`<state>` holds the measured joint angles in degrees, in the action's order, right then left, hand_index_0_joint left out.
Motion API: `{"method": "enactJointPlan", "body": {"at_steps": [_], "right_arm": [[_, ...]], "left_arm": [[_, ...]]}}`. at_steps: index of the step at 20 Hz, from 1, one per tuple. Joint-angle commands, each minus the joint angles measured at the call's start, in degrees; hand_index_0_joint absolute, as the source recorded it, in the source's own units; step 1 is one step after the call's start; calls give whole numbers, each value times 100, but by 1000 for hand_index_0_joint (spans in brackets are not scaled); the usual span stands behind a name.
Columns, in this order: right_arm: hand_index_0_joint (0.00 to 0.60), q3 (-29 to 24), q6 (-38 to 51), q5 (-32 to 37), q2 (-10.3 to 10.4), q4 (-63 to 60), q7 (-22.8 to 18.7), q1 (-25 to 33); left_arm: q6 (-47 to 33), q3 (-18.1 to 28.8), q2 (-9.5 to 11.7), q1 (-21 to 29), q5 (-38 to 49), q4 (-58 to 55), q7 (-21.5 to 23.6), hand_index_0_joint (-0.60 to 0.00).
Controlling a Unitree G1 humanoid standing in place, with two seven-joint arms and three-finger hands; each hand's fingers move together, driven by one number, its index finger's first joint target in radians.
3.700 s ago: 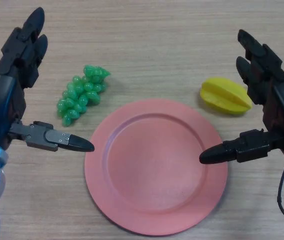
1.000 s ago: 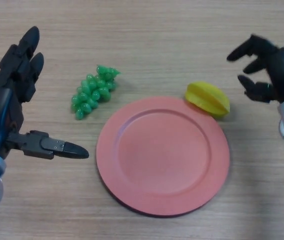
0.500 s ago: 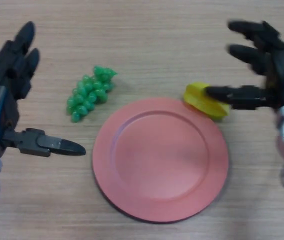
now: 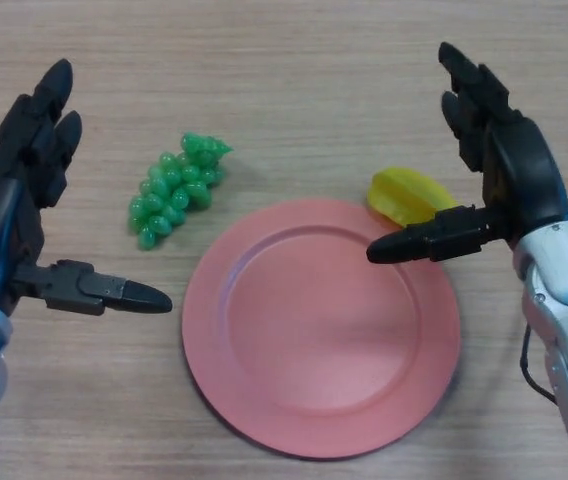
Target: Pick up the yellow starfruit and place it on the plate
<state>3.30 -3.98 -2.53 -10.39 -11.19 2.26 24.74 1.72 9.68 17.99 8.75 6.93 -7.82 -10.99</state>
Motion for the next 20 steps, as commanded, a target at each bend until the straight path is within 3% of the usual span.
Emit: {"method": "enactJointPlan", "body": {"at_steps": [1,14,17,19,20], "right_arm": [[0,-211,1498,-375,-73,-327,-260,589],[0,-452,3445,-724,-217,-4850,-865,2321],[401,-403,3610,-935,-272,-5225,-1055,2425],[600,-292,3631,-1457,-388,-5680,-1417,2554],[600,-278,3580,-1539,-406,-5690,-1447,2559]], "left_arm": [[-911,228,251,216,-110,-310,82,0],[-964,501,353,135,43,-306,110,0],[-1035,507,364,155,42,-224,125,0],[-1070,501,413,197,32,-106,116,0],[-1074,500,417,198,32,-90,110,0]]}}
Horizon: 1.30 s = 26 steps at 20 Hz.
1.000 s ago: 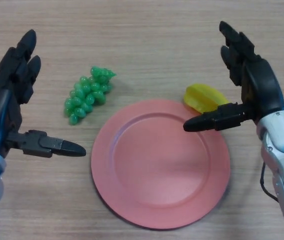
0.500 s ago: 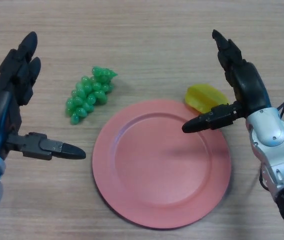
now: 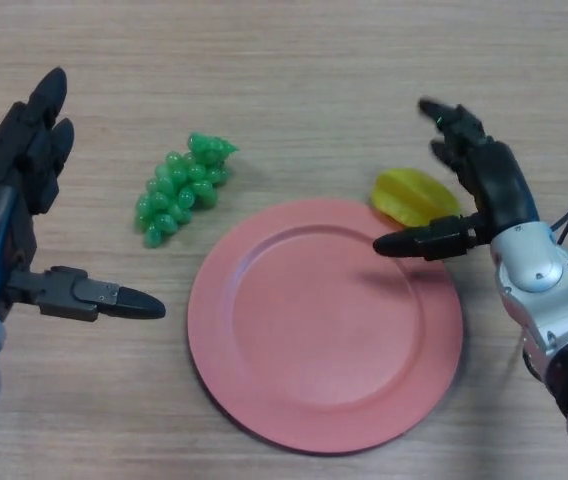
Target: Pick up the yellow starfruit and place it on the plate
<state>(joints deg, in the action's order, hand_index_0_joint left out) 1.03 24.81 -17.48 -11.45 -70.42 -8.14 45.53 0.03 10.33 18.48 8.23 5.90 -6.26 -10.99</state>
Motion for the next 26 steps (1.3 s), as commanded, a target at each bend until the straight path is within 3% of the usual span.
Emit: {"method": "enactJointPlan", "body": {"at_steps": [1,4,7,16,18,23,26], "right_arm": [[600,-83,674,-124,-311,197,-407,488],[600,-47,753,-399,-362,152,-664,511],[600,-320,599,-51,-295,262,-336,492],[600,-427,514,556,-392,1301,-253,392],[600,-349,175,730,-341,2157,-112,89],[600,255,-1395,1090,17,5224,987,-1370],[600,728,-1825,964,50,6305,1337,-2056]], "left_arm": [[-947,419,386,257,56,-184,112,0],[-977,401,425,289,-88,-95,121,0],[-1027,384,411,307,-162,-37,127,0],[-919,357,403,344,-121,-109,96,0],[-965,359,375,331,-107,-144,113,0],[-863,336,346,346,37,-270,114,0],[-770,317,324,328,161,-378,64,0]]}}
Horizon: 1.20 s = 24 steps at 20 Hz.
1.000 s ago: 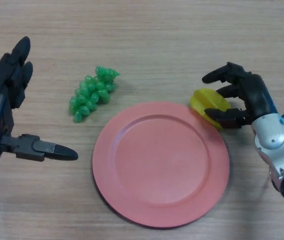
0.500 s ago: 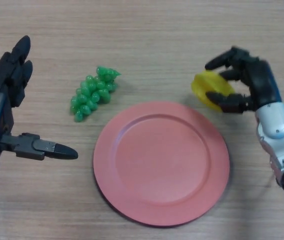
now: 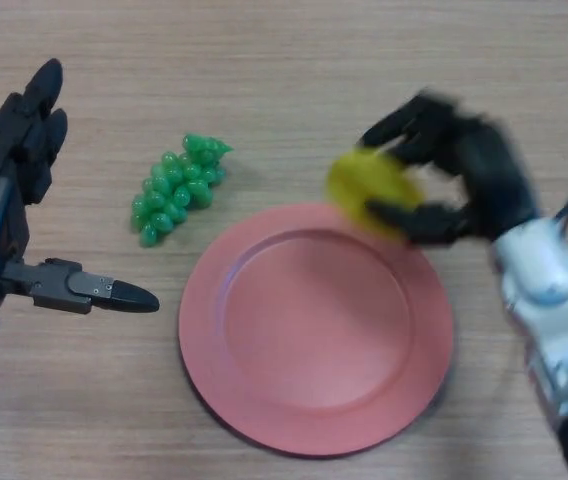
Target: Pick up the yellow starfruit and place it on the plate
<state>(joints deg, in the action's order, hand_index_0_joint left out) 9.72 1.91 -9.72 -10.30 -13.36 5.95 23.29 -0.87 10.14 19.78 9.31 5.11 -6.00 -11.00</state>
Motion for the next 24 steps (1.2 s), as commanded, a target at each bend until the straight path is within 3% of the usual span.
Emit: {"method": "enactJointPlan", "body": {"at_steps": [1,6,7,10,11,12,13,14,15,16,18,24], "right_arm": [[600,124,176,242,-61,980,9,-112],[600,645,425,76,-59,1062,434,-794],[600,733,-156,566,-59,1336,609,-1043],[600,697,-415,483,-59,1493,901,-1253],[550,690,-356,472,-59,1448,846,-1227],[450,683,-332,477,-59,1447,832,-1225],[300,653,-185,392,-59,1410,769,-1203],[200,620,-59,303,-59,1379,713,-1188],[57,522,97,161,-59,1388,565,-1124],[0,455,145,86,-59,1423,482,-1080],[0,292,48,63,-59,1651,414,-1030],[0,-521,-809,278,-59,3062,819,-1188]], "left_arm": [[-705,310,178,239,224,-430,88,0],[-693,227,106,199,291,-656,54,0],[-687,208,56,132,325,-727,41,0],[-583,148,-4,73,232,-908,89,0],[-532,139,-12,70,200,-972,89,0],[-531,137,-15,71,200,-976,90,0],[-512,136,-21,69,206,-1004,90,0],[-494,137,-24,68,217,-1032,87,0],[-414,143,-32,39,262,-1143,57,0],[-352,148,-35,14,290,-1222,30,0],[-320,144,-67,-50,321,-1324,-9,0],[-249,163,-70,-52,410,-1466,-78,0]]}}
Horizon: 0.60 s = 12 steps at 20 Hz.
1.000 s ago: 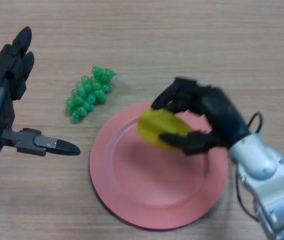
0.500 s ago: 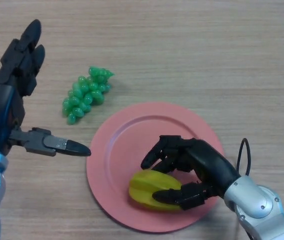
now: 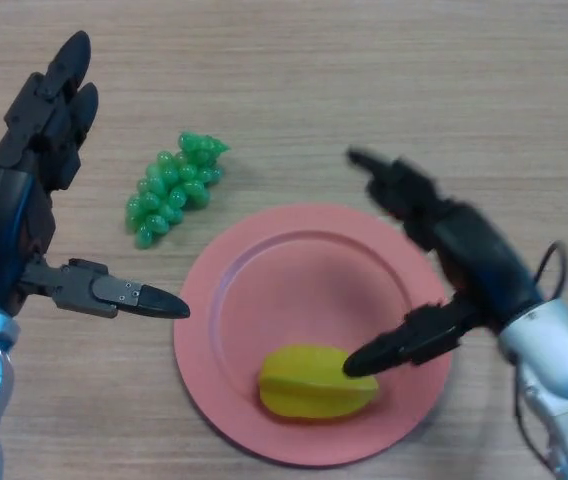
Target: Pick up the yellow starfruit and place it on the plate
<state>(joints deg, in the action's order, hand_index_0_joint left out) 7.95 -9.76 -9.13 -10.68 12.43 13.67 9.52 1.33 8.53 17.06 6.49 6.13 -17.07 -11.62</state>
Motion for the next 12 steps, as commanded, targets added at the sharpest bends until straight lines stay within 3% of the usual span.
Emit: {"method": "enactJointPlan", "body": {"at_steps": [1,8,12], "right_arm": [[0,-515,127,348,-87,892,21,109],[0,-865,-752,597,-272,2406,-415,-328],[0,-666,-879,561,-199,2729,-704,-455]], "left_arm": [[-459,328,202,241,324,-453,26,0],[188,292,119,67,368,-988,56,0],[425,376,87,-66,551,-1392,-7,0]]}}
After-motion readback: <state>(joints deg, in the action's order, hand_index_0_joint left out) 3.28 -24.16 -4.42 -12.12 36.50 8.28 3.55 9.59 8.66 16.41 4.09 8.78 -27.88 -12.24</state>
